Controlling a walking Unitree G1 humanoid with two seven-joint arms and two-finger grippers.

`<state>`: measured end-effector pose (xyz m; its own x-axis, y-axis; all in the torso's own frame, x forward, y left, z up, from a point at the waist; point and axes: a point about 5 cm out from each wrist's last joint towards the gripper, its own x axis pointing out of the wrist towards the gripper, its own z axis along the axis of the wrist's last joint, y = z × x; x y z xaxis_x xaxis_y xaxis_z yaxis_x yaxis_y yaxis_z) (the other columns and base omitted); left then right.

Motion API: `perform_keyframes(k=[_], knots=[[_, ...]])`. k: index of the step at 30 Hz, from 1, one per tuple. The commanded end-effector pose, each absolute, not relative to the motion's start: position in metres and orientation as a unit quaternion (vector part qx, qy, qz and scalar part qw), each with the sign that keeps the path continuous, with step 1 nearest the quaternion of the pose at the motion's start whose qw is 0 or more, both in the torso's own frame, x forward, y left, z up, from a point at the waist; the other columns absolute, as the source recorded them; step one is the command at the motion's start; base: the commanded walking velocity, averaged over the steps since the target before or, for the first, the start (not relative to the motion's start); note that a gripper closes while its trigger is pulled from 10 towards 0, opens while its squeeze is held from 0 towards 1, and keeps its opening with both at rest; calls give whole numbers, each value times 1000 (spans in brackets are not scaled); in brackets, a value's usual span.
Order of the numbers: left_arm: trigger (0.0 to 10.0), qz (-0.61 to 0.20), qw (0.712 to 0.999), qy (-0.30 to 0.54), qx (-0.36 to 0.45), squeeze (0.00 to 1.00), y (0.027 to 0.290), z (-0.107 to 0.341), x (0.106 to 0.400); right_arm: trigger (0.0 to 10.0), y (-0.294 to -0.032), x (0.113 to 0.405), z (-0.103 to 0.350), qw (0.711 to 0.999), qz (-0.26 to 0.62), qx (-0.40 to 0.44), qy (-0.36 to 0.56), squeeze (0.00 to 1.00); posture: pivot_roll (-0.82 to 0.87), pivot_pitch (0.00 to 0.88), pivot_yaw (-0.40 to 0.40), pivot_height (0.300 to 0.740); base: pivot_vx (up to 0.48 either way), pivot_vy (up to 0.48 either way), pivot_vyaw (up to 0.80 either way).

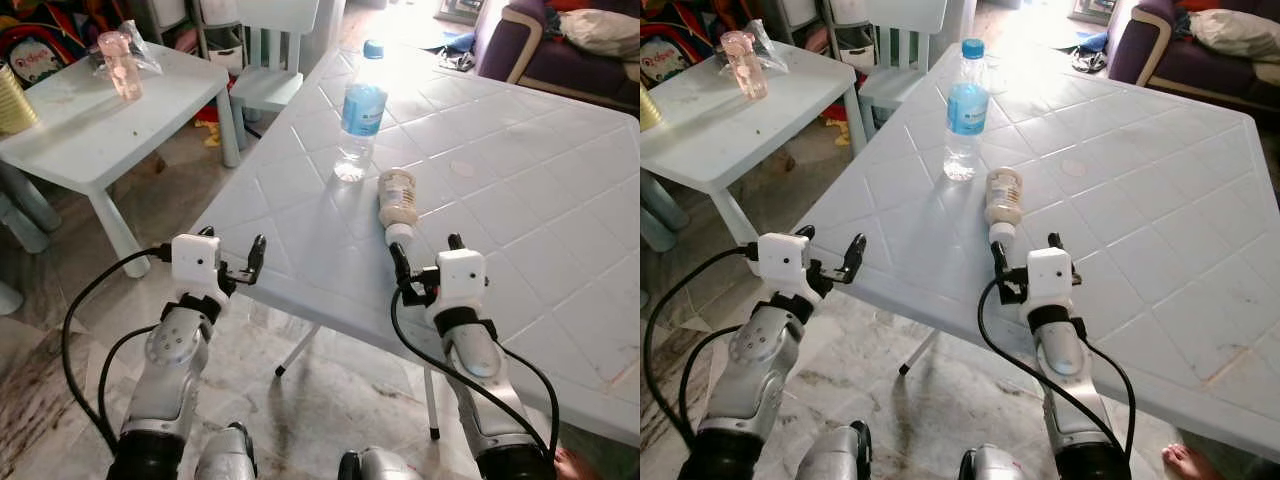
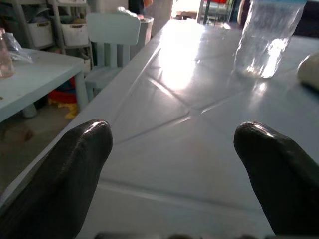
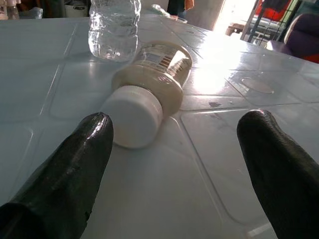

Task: Restocking fridge

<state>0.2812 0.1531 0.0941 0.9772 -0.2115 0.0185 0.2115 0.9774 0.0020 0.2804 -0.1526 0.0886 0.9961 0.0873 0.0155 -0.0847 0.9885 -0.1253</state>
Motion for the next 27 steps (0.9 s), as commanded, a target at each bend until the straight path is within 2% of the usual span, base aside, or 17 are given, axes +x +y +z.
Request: perform_keyframes(k=[1, 6, 19, 27], knots=[[10000, -103, 995, 13, 10, 0, 161, 82, 274, 10000, -155, 286, 89, 998, 31, -49, -3, 0, 59, 93, -43, 740, 0, 0, 0], [10000, -104, 994, 14, 11, 0, 160, 82, 273, 10000, -153, 290, 90, 999, 28, -36, 1, 0, 67, 98, -43, 740, 0, 0, 0], [10000, -115, 993, 12, 13, 0, 155, 82, 272, 10000, -125, 302, 95, 997, 72, 8, 8, 0, 81, 96, -41, 740, 0, 0, 0], [10000, -119, 993, 10, 13, 0, 153, 82, 273, 10000, -117, 306, 96, 996, 84, 20, 13, 0, 79, 90, -46, 740, 0, 0, 0]])
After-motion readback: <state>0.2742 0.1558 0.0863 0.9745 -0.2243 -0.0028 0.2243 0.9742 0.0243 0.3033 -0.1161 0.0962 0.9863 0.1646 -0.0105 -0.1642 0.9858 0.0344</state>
